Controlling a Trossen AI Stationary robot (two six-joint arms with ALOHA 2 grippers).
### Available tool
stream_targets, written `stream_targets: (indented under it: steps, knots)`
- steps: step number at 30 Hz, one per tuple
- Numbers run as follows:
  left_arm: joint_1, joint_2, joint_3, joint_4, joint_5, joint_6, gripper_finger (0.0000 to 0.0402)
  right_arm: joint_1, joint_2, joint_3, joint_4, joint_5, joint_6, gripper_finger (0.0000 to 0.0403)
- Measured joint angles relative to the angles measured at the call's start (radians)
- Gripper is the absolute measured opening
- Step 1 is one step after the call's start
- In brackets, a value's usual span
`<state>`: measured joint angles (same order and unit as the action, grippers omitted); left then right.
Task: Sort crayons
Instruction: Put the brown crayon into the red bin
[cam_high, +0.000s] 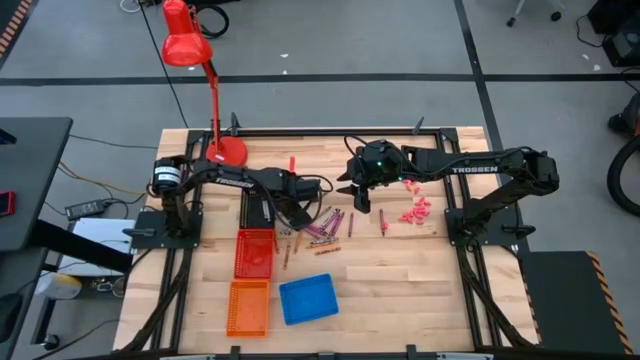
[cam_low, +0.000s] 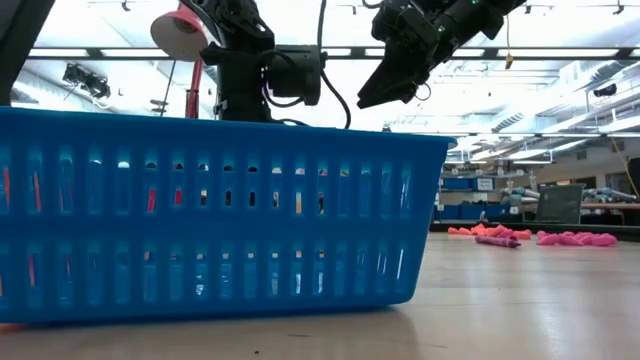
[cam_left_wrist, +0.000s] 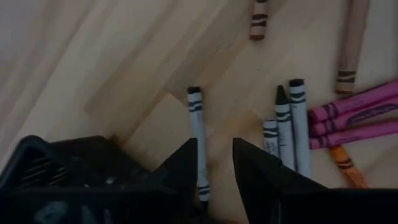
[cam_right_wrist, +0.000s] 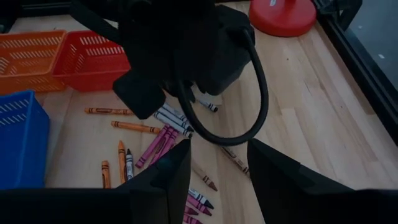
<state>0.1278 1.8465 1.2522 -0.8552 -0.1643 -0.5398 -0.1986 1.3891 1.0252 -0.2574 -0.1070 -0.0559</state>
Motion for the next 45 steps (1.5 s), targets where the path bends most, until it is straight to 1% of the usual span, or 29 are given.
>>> stream_targets:
  steps: [11, 14, 21, 23, 31, 38, 42, 45]
  knots:
    - [0.06, 0.0, 0.0, -0.006, -0.019, 0.11, 0.0112, -0.001, 0.0, 0.0, 0.033, 0.0, 0.007, 0.0162]
    - [0.066, 0.0, 0.0, -0.006, -0.018, 0.116, 0.0112, -0.001, 0.0, 0.0, 0.033, 0.004, 0.01, 0.0162]
    - [0.059, 0.0, 0.0, -0.01, -0.016, 0.116, 0.0112, -0.001, 0.0, 0.0, 0.033, 0.006, 0.011, 0.0162]
    - [0.058, 0.001, 0.0, -0.015, 0.002, 0.115, 0.0112, -0.001, 0.0, 0.0, 0.033, 0.006, 0.011, 0.0162]
    - [0.053, 0.066, 0.001, -0.072, 0.02, 0.133, 0.0111, -0.001, 0.0, 0.0, 0.032, 0.009, 0.01, 0.0162]
    - [0.025, 0.095, 0.003, -0.067, 0.017, 0.151, 0.0111, -0.001, 0.0, 0.0, 0.02, 0.01, 0.008, 0.0162]
    - [0.013, 0.104, 0.005, -0.064, 0.01, 0.152, 0.0102, -0.001, 0.0, 0.0, 0.019, 0.01, 0.008, 0.0162]
    - [0.013, 0.105, 0.005, -0.064, 0.016, 0.118, 0.009, -0.001, 0.0, 0.0, 0.017, 0.01, 0.008, 0.0162]
